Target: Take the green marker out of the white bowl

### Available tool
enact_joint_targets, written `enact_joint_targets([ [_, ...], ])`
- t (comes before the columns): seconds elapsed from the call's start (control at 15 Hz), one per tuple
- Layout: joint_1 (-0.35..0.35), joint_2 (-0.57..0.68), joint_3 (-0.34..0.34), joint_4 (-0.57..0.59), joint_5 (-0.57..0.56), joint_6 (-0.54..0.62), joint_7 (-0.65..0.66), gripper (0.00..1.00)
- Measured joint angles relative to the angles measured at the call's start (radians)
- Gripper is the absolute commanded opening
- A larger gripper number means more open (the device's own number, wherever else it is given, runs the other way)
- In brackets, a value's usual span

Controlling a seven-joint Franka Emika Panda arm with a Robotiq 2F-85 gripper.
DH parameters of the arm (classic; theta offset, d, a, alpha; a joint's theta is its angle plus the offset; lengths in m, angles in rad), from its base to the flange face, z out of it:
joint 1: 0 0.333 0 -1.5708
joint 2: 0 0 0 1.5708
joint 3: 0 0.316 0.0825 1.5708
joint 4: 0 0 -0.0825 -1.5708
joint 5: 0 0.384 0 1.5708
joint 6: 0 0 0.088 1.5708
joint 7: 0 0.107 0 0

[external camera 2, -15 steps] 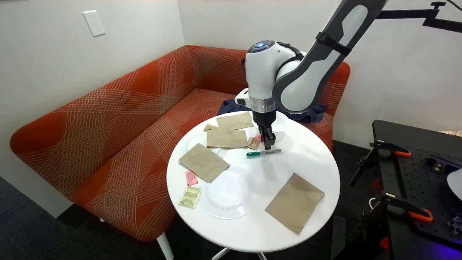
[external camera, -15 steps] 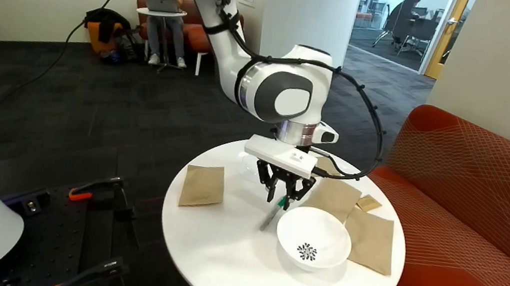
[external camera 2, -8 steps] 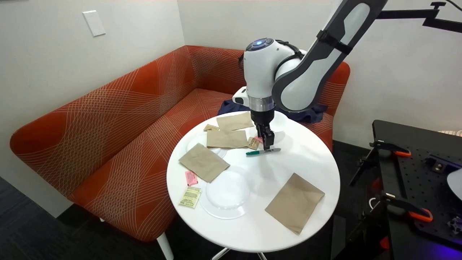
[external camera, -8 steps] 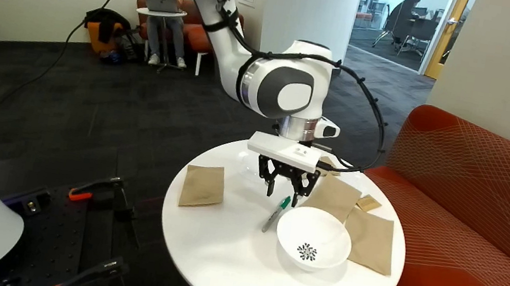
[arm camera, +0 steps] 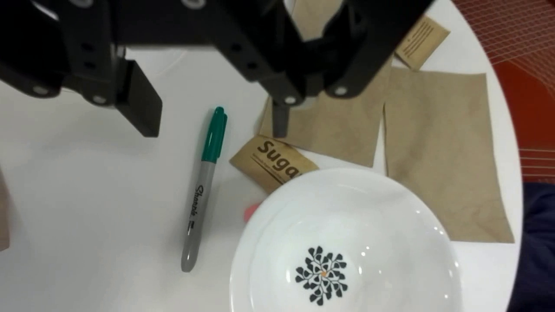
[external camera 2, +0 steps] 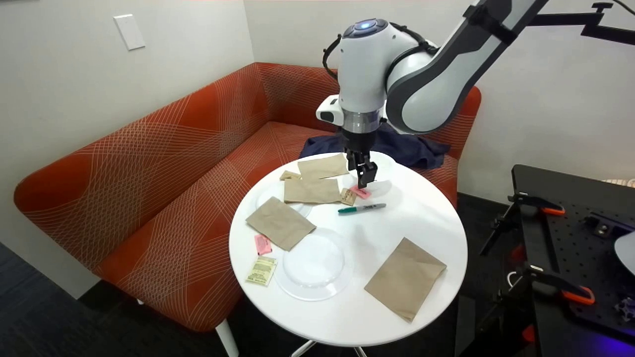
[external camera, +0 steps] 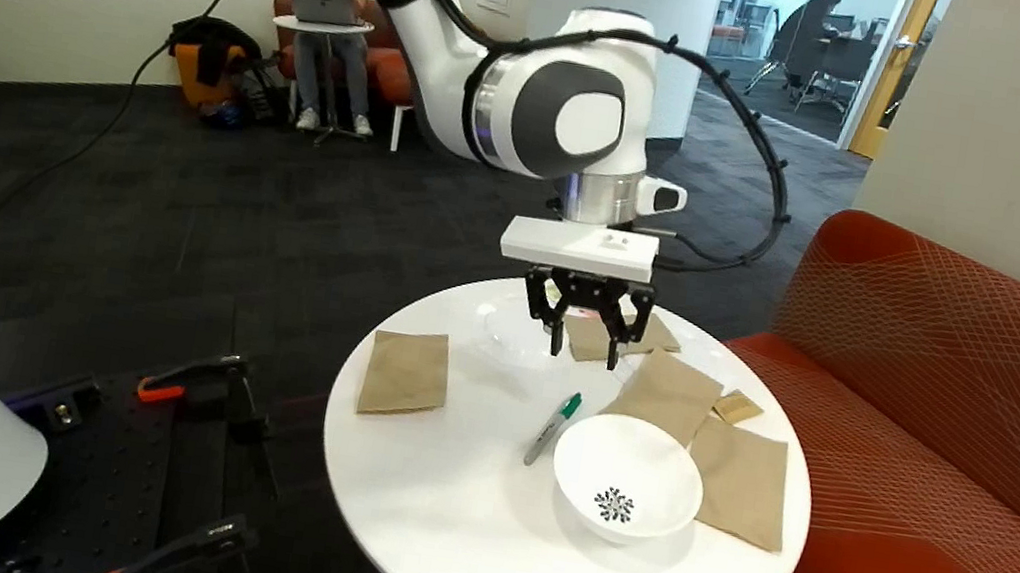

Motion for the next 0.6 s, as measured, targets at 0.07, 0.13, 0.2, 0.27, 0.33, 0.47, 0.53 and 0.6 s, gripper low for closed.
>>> enact_joint_targets([
  [0.07, 0.002, -0.030, -0.002, -0.020, -0.002, 0.004, 0.000, 1.00],
  [0.13, 0.004, -0.061, -0.002, -0.040, -0.003, 0.005, 0.001, 1.00],
  [0.2, 0.004, -0.092, -0.002, -0.061, -0.003, 0.005, 0.001, 1.00],
  [0.27, 0.004, -0.120, -0.002, -0.080, -0.002, 0.004, 0.002, 1.00],
  [0.33, 0.004, -0.146, -0.002, -0.098, -0.001, 0.002, 0.003, 1.00],
  [0.47, 0.004, -0.189, -0.002, -0.130, 0.006, -0.008, 0.003, 1.00],
  [0.53, 0.004, -0.207, -0.002, -0.142, 0.012, -0.020, 0.003, 1.00],
  [0.6, 0.004, -0.223, -0.002, -0.152, 0.017, -0.035, 0.003, 1.00],
])
